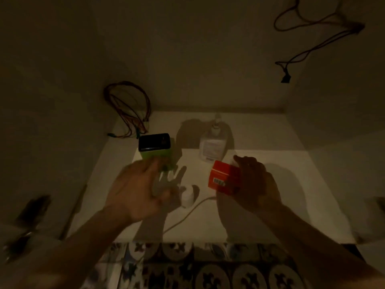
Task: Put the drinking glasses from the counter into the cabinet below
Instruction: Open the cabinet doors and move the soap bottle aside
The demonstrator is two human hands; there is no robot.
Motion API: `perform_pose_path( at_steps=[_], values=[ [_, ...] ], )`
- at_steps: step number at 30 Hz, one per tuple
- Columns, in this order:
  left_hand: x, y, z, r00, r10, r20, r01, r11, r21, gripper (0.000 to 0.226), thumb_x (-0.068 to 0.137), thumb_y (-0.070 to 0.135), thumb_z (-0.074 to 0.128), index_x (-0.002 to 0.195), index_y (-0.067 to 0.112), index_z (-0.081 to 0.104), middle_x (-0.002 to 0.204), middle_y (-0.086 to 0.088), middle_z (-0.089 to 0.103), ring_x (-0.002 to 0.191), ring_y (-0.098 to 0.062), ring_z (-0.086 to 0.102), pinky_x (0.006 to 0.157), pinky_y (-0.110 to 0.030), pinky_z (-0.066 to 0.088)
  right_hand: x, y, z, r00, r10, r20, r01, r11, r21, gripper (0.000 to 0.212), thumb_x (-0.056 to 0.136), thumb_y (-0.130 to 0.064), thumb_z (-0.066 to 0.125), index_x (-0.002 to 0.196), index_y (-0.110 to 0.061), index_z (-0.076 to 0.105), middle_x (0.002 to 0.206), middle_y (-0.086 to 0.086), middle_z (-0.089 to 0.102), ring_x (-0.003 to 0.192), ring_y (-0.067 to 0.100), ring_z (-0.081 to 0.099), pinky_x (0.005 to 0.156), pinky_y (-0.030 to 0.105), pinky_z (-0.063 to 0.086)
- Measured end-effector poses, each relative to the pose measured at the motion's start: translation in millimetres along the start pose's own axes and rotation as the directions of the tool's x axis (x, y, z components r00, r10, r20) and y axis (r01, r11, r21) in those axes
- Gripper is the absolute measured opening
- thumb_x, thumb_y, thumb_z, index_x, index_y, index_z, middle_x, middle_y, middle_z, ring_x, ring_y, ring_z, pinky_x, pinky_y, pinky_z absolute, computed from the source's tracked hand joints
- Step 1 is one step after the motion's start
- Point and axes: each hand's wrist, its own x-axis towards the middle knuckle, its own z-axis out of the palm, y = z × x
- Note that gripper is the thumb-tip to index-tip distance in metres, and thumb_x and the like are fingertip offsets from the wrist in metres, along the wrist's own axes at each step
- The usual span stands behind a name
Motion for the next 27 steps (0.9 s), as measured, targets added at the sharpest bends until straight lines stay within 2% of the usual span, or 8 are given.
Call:
perform_pose_path(
  at_steps=[2, 4, 8, 12, 16, 20, 24, 27],
  values=[
    [22.2, -24.2, -5.5, 0.987, 0.002, -0.161, -0.013, 0.998, -0.065, 0.063, 0.085, 0.065, 0.053, 0.14, 0.036, 0.042, 0.128, 0.0, 0.059, 0.107, -0.021, 0.056, 0.079, -0.035, 0.045, 13.6, 7.5, 1.5, 0.99, 0.023, 0.137, -0.062, 0.956, 0.286, 0.062, 0.096, -0.027, 0.066, 0.15, -0.021, 0.037, 0.146, 0.003, 0.047, 0.119, -0.009, 0.053, 0.092, 0.018, 0.051],
    [49.9, -52.3, -5.3, 0.984, -0.031, -0.174, 0.016, 0.996, -0.083, 0.072, 0.082, 0.061, 0.059, 0.145, 0.033, 0.037, 0.136, -0.004, 0.052, 0.117, -0.026, 0.052, 0.087, -0.043, 0.048, 25.7, 12.6, 13.3, 0.963, 0.063, 0.264, -0.163, 0.912, 0.377, 0.059, 0.095, -0.035, 0.068, 0.145, -0.02, 0.041, 0.142, 0.008, 0.054, 0.109, 0.006, 0.062, 0.095, 0.029, 0.054],
    [100.7, -79.9, 0.3, 0.999, -0.01, 0.048, 0.008, 0.999, 0.047, 0.09, 0.079, 0.053, 0.073, 0.154, 0.032, 0.027, 0.153, -0.009, 0.039, 0.134, -0.034, 0.043, 0.106, -0.046, 0.042, 34.8, 20.5, 19.6, 0.98, 0.078, 0.183, -0.054, 0.989, -0.135, 0.061, 0.081, -0.052, 0.078, 0.131, -0.028, 0.054, 0.104, -0.008, 0.063, 0.091, 0.01, 0.062, 0.087, 0.032, 0.055],
    [117.2, -79.6, 8.2, 0.988, 0.078, 0.131, -0.087, 0.994, 0.06, 0.072, 0.079, 0.044, 0.077, 0.142, 0.029, 0.045, 0.129, -0.005, 0.06, 0.11, -0.028, 0.061, 0.087, -0.044, 0.054, 30.2, 17.9, 3.5, 0.998, -0.053, 0.021, 0.056, 0.981, -0.187, 0.058, 0.077, -0.043, 0.082, 0.129, -0.037, 0.058, 0.095, -0.014, 0.056, 0.081, 0.008, 0.057, 0.072, 0.03, 0.049],
    [115.5, -100.0, -5.3, 0.99, 0.043, 0.134, -0.046, 0.999, 0.014, 0.069, 0.078, 0.037, 0.08, 0.138, 0.026, 0.048, 0.125, -0.007, 0.06, 0.108, -0.03, 0.06, 0.086, -0.042, 0.052, 28.1, -46.2, -9.9, 0.958, -0.282, -0.054, 0.287, 0.937, 0.2, 0.041, 0.084, -0.033, 0.078, 0.122, -0.034, 0.062, 0.112, -0.001, 0.071, 0.095, 0.015, 0.069, 0.083, 0.041, 0.06],
    [117.2, -143.0, -29.7, 0.995, -0.04, 0.087, 0.039, 0.999, 0.015, 0.068, 0.081, 0.023, 0.081, 0.14, 0.02, 0.047, 0.129, -0.009, 0.057, 0.114, -0.029, 0.056, 0.084, -0.028, 0.042, 29.6, -128.7, 20.4, 0.921, -0.389, 0.005, 0.384, 0.912, 0.143, 0.051, 0.083, -0.039, 0.077, 0.13, -0.026, 0.059, 0.109, -0.009, 0.065, 0.089, -0.002, 0.058, 0.077, 0.023, 0.052],
    [112.3, -168.0, -32.3, 0.988, -0.084, 0.129, 0.099, 0.989, -0.114, 0.065, 0.083, 0.003, 0.077, 0.14, 0.006, 0.046, 0.134, -0.024, 0.049, 0.12, -0.042, 0.052, 0.098, -0.048, 0.046, 45.1, -191.8, 76.3, 0.89, -0.415, 0.187, 0.403, 0.91, 0.102, 0.076, 0.085, -0.033, 0.076, 0.15, -0.03, 0.035, 0.146, -0.003, 0.049, 0.131, 0.017, 0.046, 0.109, 0.041, 0.042],
    [111.3, -186.2, -37.8, 0.973, -0.117, 0.2, 0.103, 0.992, 0.078, 0.068, 0.084, 0.025, 0.078, 0.14, 0.018, 0.042, 0.128, -0.013, 0.054, 0.111, -0.034, 0.058, 0.088, -0.048, 0.051, 56.4, -224.8, 105.4, 0.887, -0.37, 0.276, 0.341, 0.928, 0.149, 0.076, 0.086, -0.027, 0.076, 0.149, -0.027, 0.033, 0.151, 0.001, 0.044, 0.137, 0.024, 0.042, 0.112, 0.04, 0.038]
  ],
)
